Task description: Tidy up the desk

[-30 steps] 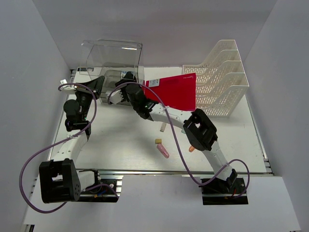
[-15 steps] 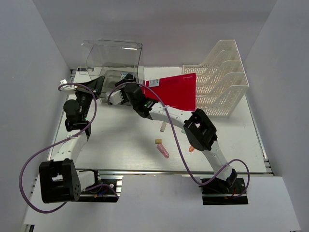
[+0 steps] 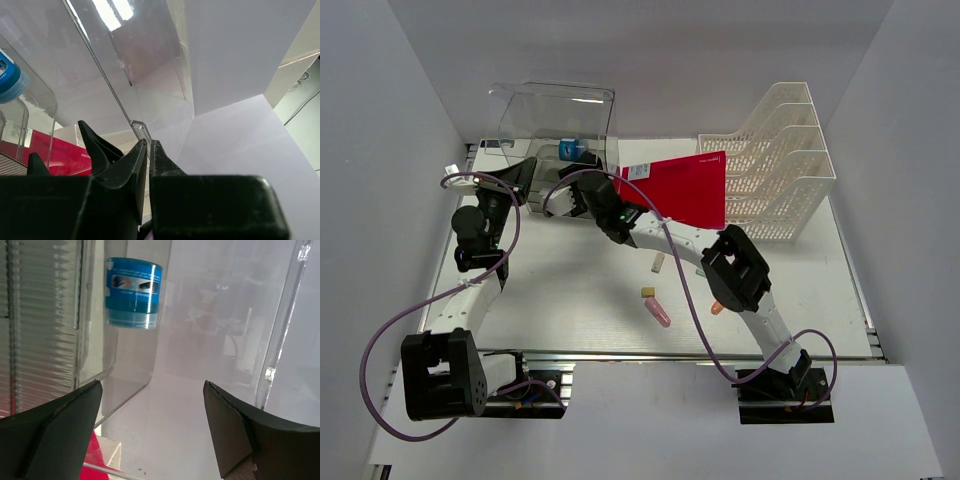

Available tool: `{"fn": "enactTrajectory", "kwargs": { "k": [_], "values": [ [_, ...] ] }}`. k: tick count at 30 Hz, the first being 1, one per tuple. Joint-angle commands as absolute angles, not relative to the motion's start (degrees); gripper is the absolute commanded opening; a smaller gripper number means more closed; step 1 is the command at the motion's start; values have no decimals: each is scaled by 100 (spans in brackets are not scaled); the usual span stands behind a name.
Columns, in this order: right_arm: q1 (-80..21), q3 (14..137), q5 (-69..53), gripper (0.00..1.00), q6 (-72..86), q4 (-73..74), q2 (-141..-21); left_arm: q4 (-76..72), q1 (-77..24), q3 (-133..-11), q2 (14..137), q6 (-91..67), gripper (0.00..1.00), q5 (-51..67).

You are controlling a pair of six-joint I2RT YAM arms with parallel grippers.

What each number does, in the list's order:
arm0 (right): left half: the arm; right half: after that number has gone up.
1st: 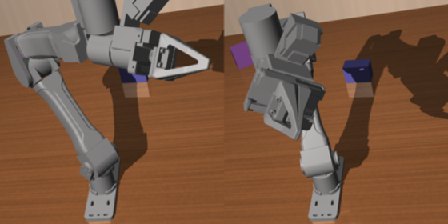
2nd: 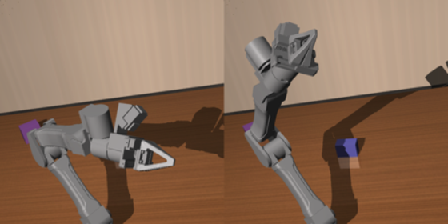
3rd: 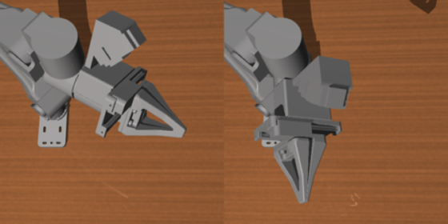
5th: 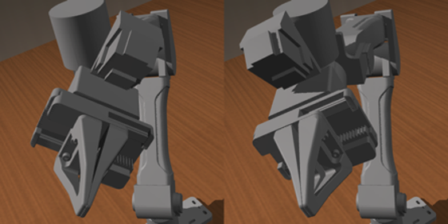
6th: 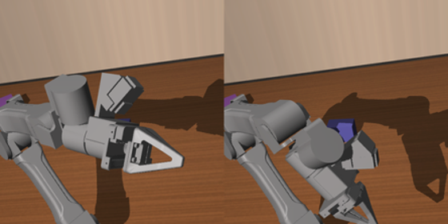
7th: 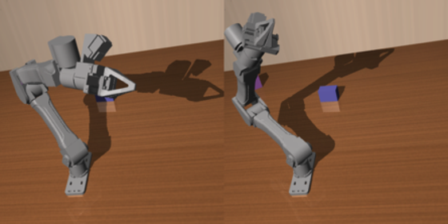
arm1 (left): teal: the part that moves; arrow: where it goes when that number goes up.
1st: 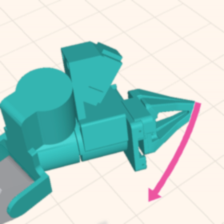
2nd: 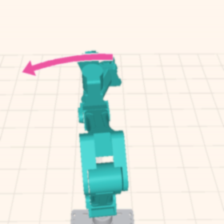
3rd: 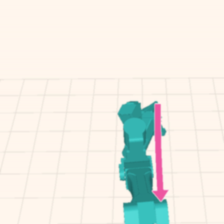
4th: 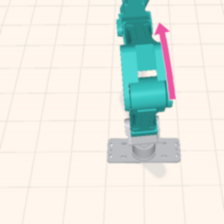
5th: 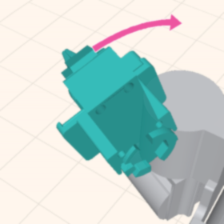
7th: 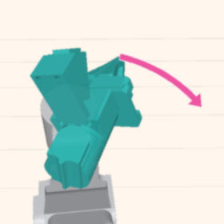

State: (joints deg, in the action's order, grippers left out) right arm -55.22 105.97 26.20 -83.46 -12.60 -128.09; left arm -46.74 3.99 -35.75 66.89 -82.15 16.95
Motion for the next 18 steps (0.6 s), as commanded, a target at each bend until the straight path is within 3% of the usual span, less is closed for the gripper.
{"fn": "enactTrajectory", "kwargs": {
  "k": [1,5,8,13,16,18],
  "values": [
    [-5555,10451,2418,85,-8096,-1240,-12252,-4860,378,-3814,6434,-8235,4,1714],
    [-5572,10292,1996,71,-7762,-906,-11954,-4869,378,-3814,6442,-8235,4,1705],
    [-5598,10135,1549,53,-7585,-501,-11690,-4869,378,-3832,6442,-8235,4,1705],
    [-5704,9370,1257,40,-7787,-877,-11171,-4860,378,-3832,6451,-8235,3,1705],
    [-5827,9019,1065,10,-7813,-748,-10952,-4860,378,-3823,6451,-8235,4,1696],
    [-5880,8738,915,0,-7866,-528,-10733,-4852,378,-3806,6434,-8235,3,1688]
  ]
}}
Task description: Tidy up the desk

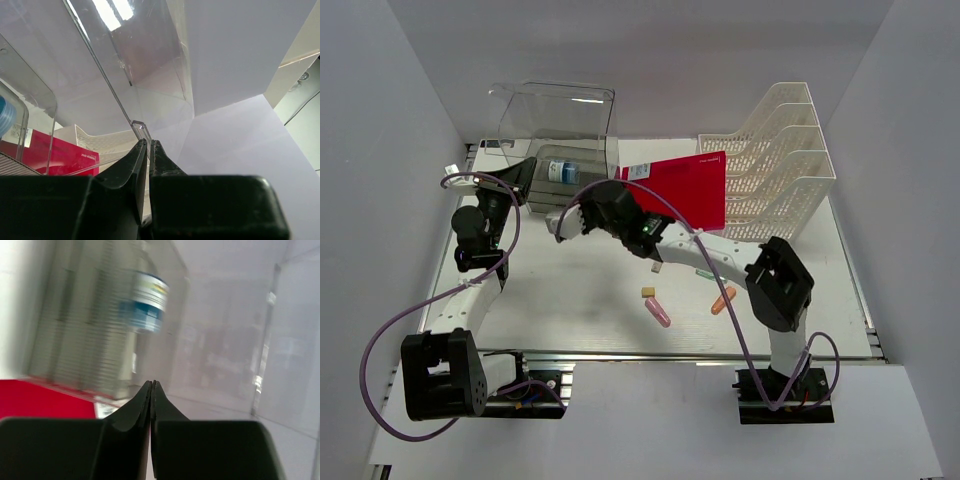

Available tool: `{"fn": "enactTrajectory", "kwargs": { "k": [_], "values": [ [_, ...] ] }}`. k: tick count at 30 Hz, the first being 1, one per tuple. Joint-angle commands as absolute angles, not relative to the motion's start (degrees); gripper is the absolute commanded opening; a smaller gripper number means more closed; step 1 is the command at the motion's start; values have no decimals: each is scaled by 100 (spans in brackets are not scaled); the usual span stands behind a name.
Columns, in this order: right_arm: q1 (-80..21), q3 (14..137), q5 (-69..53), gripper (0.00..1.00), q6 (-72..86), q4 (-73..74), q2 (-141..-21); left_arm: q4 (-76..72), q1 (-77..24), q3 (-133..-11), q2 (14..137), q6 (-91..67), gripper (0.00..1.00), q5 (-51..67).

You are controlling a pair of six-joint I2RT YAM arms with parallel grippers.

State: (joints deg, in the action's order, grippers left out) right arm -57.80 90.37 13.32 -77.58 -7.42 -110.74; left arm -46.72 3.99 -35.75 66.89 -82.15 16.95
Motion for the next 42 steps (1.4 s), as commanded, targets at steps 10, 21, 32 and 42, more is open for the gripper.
{"fn": "enactTrajectory", "kwargs": {
  "k": [10,21,32,42],
  "values": [
    [-6021,8727,-254,0,-7034,2265,-9871,-4755,378,-3578,6399,-8191,3,1661],
    [-5713,7059,-36,0,-6179,2481,-7876,-4544,325,-2682,6433,-8077,3,1249],
    [-4967,6811,650,0,-5143,1521,-7225,-4501,325,-2109,6654,-7718,7,1116],
    [-3983,8456,-1737,69,-3156,4341,-8464,-2882,378,-2312,6556,-6249,77,1714]
  ]
}}
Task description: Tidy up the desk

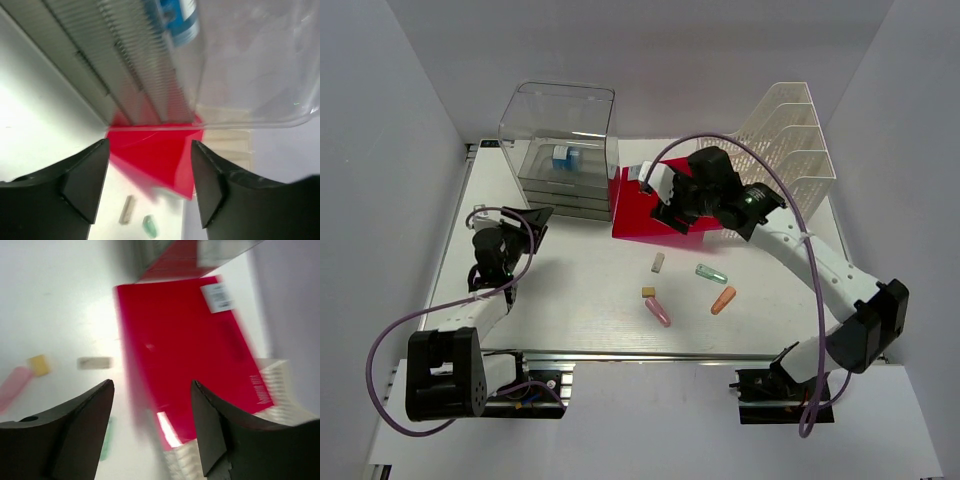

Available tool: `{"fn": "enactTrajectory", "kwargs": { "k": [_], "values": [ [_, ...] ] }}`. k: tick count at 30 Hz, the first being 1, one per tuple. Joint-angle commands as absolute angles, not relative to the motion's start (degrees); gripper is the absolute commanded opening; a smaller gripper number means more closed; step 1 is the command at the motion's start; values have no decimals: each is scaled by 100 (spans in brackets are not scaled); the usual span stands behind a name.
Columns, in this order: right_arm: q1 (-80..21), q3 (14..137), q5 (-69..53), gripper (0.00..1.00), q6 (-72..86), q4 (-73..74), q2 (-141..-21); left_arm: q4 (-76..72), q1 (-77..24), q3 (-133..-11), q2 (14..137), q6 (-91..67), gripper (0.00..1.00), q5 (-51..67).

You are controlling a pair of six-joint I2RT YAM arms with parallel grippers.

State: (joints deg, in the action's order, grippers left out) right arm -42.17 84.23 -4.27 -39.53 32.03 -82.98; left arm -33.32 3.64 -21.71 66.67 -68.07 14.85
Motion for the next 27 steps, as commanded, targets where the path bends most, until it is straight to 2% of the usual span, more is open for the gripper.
{"fn": "enactTrajectory", "kwargs": {
  "k": [1,3,4,6,7,9,10,14,17,19,20,21,22,24,27],
  "values": [
    [-3947,8342,-2010,69,-2955,4350,-8455,-2918,378,-2268,6591,-6179,80,1731],
    [-3815,8061,-3089,61,-2830,4149,-8289,-3066,378,-2215,6688,-6144,82,1784],
    [-3745,7659,-3494,43,-2856,4053,-8184,-3224,378,-2180,6749,-6144,82,1810],
    [-3683,7122,-4304,16,-2761,3336,-7807,-3880,378,-2013,7030,-6248,80,1854],
    [-3665,6510,-4455,0,-2673,2966,-7665,-4128,378,-1960,7153,-6432,74,1846],
    [-3639,5909,-4596,0,-2295,1931,-7323,-4960,378,-1794,7566,-6608,63,1741],
    [-3543,5663,-4666,0,-2277,1786,-7269,-5218,378,-1758,7724,-6783,49,1679],
    [-3367,4759,-4464,0,-2400,1399,-7102,-6283,264,-1837,8559,-7031,26,1486],
    [-3278,4386,-4588,0,-2460,1133,-6847,-6959,264,-1977,9201,-7189,23,1441],
    [-3226,4430,-4378,9,-2417,1082,-6698,-7338,264,-2100,9535,-7233,23,1398],
    [-3199,4421,-4194,14,-2460,1081,-6636,-7469,264,-2144,9614,-7233,24,1380],
    [-3208,4403,-4149,28,-2539,1098,-6610,-7505,264,-2197,9754,-7233,24,1362],
    [-3191,4377,-3974,34,-2575,1099,-6583,-7549,264,-2328,9825,-7225,27,1336],
    [-3173,4211,-3946,39,-2689,1046,-6513,-7638,264,-2486,9984,-7207,32,1397],
    [-3138,4192,-3867,39,-2786,1107,-6487,-7646,264,-2812,10300,-7207,37,1529]
  ]
}}
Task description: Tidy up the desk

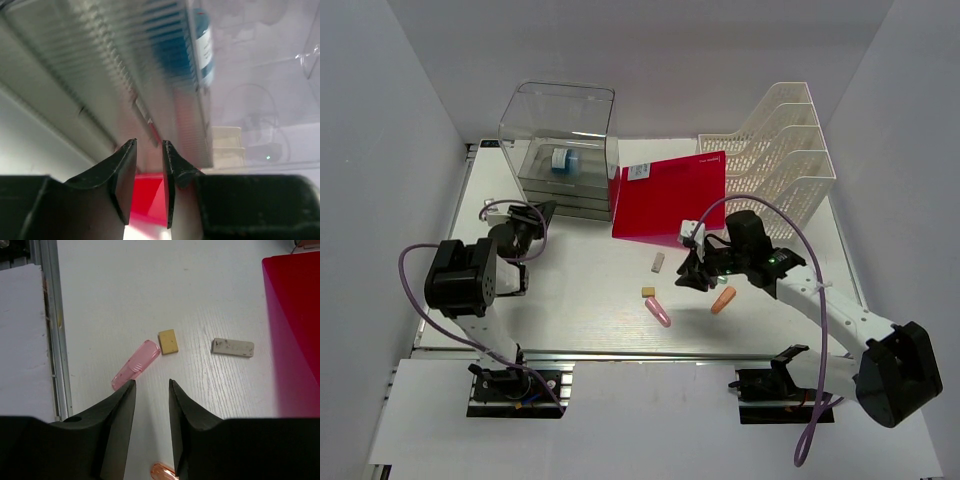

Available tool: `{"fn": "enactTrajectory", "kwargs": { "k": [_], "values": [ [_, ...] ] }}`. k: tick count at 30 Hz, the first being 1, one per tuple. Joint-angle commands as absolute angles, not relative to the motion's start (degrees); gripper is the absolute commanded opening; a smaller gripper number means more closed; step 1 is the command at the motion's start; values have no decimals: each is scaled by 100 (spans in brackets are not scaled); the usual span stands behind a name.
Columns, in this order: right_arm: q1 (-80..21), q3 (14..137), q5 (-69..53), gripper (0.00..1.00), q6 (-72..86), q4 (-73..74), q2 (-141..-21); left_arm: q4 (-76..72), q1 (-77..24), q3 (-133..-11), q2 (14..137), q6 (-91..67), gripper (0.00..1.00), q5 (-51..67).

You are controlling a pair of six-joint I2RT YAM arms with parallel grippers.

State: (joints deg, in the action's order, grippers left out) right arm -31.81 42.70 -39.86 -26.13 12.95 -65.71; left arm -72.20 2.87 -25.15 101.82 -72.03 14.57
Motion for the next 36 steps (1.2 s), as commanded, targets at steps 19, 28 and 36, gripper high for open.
{"fn": "enactTrajectory", "kwargs": {
  "k": [19,28,36],
  "values": [
    [-3155,4025,-3542,39,-3067,1028,-6214,-7181,53,-3665,11013,-7102,43,1433],
    [-3147,4017,-3498,38,-3102,1046,-6179,-7339,-53,-3665,11162,-7119,19,1310],
    [-3138,3982,-3472,38,-3129,1037,-6161,-7813,-53,-3016,10899,-7154,11,1336]
  ]
}}
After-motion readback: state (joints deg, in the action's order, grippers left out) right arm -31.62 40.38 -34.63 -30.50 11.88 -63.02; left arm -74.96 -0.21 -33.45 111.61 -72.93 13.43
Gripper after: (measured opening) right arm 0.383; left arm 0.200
